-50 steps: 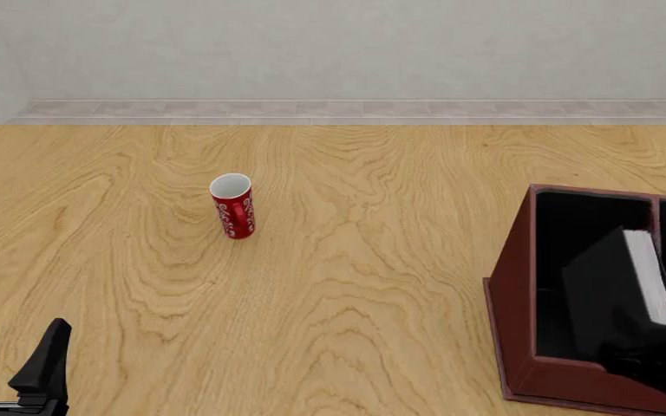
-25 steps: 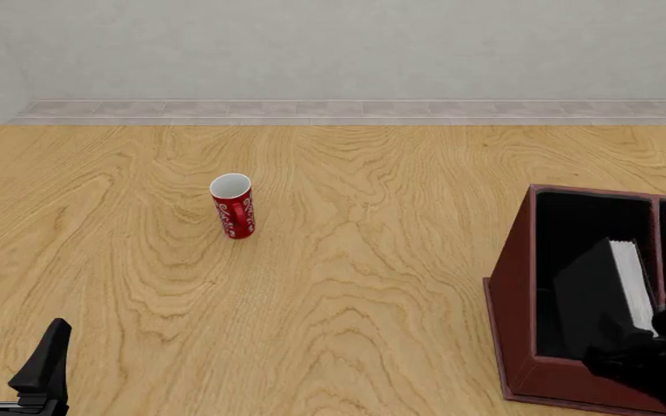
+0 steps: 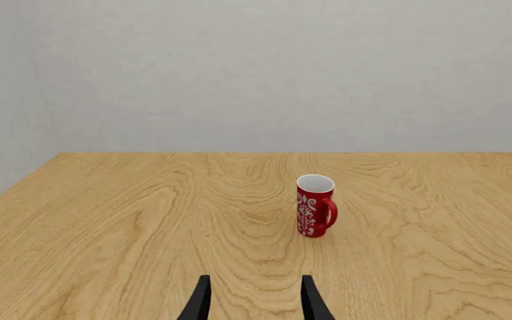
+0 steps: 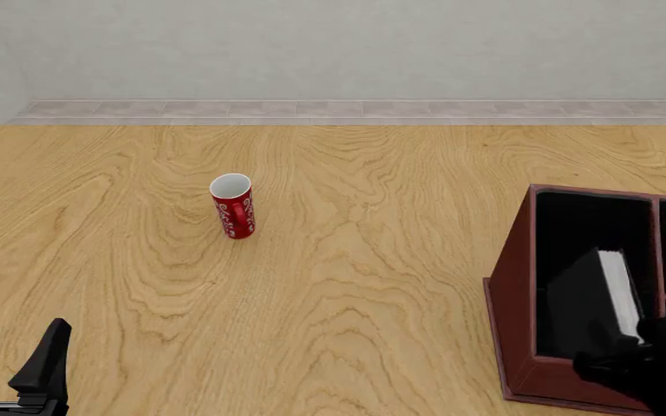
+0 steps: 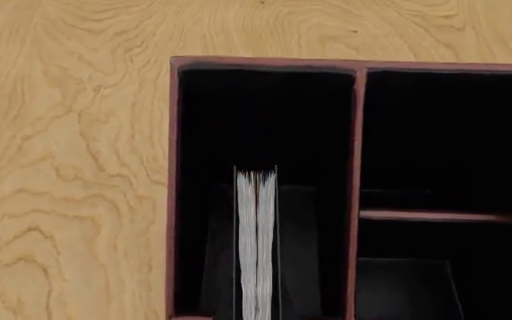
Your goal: Pick up the book and place it in the left compartment of the caddy.
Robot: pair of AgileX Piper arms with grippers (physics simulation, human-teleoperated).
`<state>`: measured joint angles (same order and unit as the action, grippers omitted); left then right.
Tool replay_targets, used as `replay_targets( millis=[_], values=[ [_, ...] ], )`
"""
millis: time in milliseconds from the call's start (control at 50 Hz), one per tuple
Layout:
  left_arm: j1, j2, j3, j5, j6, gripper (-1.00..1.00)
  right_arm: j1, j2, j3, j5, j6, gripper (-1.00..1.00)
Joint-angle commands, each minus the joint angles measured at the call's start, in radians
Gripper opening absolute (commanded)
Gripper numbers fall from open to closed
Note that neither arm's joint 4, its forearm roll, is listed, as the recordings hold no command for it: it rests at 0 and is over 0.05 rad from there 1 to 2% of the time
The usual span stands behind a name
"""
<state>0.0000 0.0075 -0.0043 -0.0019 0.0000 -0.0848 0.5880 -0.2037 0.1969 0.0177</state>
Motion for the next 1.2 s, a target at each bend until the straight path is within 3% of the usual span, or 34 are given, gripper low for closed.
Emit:
replay_targets(
  millis=[20,600,620,1200],
  values=[
    [0.0,0.0,0.0,0.0,0.0,1.0,0.002,0.026,0.011,-0.046,0.022,-1.0],
    [0.0,0.0,0.0,0.0,0.0,1.0,0.002,0.101,0.032,-0.121,0.025,-1.0],
    [0.0,0.0,0.0,0.0,0.0,1.0,0.004,0.103,0.029,-0.12,0.024,1.0],
    [0.0,0.0,0.0,0.0,0.0,1.0,0.005,0.078,0.006,-0.082,0.018,1.0]
  ],
)
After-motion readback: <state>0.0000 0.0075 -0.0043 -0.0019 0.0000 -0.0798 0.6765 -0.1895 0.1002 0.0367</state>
